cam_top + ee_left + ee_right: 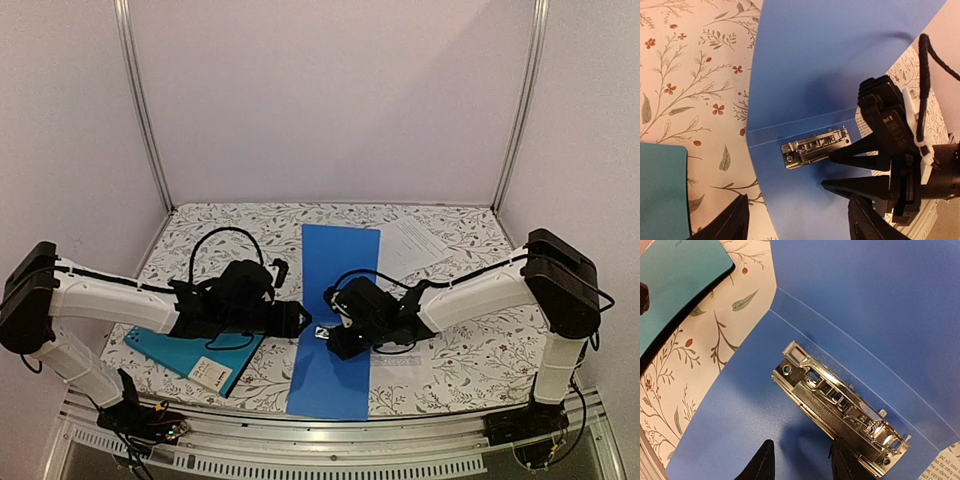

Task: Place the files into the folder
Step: Move the folder to the center of the board.

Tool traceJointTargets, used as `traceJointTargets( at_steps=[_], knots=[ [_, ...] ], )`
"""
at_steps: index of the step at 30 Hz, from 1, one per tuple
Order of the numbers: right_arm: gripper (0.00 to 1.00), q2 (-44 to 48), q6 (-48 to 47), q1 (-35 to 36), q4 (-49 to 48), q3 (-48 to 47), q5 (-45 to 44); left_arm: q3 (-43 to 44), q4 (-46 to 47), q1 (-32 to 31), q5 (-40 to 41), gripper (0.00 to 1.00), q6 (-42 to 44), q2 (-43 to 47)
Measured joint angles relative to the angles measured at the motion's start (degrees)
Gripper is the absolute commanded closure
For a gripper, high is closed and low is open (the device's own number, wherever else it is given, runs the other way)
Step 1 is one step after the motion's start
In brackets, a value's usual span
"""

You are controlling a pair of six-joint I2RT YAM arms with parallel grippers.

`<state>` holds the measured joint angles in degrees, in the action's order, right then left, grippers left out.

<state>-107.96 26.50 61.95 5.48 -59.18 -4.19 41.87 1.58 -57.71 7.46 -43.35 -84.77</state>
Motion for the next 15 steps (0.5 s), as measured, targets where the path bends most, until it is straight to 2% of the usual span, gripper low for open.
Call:
traceJointTargets(
  at_steps=[8, 15],
  knots=[
    [0.58, -0.24, -1.62, -1.88, -0.13, -1.03, 3.85, 1.55, -0.52, 4.39, -2.71, 0.33, 2.01, -3.02],
    [0.58, 5.18, -3.89, -2.56, 1.2, 0.0, 7.91, 6.4, -0.66, 6.05, -7.23, 0.33, 4.37, -7.89]
  ],
)
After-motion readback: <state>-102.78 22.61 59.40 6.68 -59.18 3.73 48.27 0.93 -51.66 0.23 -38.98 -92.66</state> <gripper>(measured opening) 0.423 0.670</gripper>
